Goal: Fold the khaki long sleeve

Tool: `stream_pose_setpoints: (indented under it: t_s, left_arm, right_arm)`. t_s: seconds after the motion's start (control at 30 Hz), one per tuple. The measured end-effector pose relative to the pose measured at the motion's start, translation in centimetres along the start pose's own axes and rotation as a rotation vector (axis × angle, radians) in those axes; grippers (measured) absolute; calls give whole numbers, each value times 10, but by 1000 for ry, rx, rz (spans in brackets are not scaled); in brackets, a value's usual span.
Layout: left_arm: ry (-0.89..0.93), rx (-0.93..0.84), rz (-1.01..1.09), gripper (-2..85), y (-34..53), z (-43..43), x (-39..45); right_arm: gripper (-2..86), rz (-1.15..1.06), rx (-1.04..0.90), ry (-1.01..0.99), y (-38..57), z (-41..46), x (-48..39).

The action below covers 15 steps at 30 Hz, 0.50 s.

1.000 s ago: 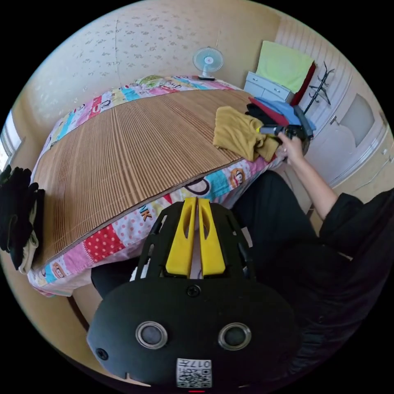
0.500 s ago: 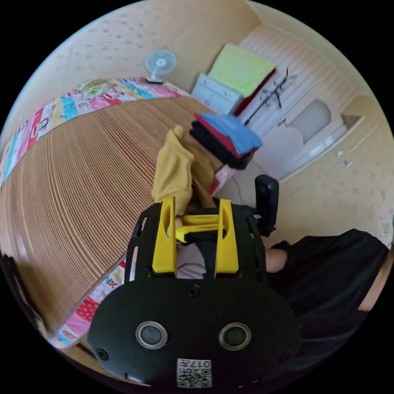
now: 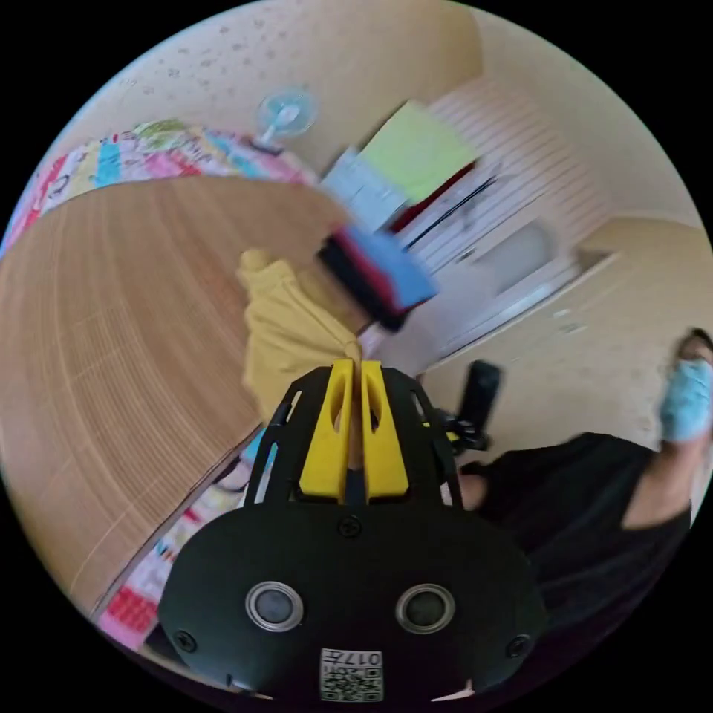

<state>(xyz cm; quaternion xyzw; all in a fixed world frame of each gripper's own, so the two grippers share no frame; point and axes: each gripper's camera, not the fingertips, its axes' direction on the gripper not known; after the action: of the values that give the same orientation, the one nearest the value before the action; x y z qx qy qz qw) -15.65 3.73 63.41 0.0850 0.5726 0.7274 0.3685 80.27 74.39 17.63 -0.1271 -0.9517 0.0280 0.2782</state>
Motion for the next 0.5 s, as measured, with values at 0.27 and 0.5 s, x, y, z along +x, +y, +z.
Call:
stream_pose_setpoints:
  t_s: [0.27,0.5]
  left_arm:
    - [798,509,459,-8,30,-115,-5]
    - [1466,484,956,-4,-34,-120,63]
  right_arm:
    - [7,-249,147,-175,-58,-144,-36]
    - [18,-243,61,-154,-93,-137,-20]
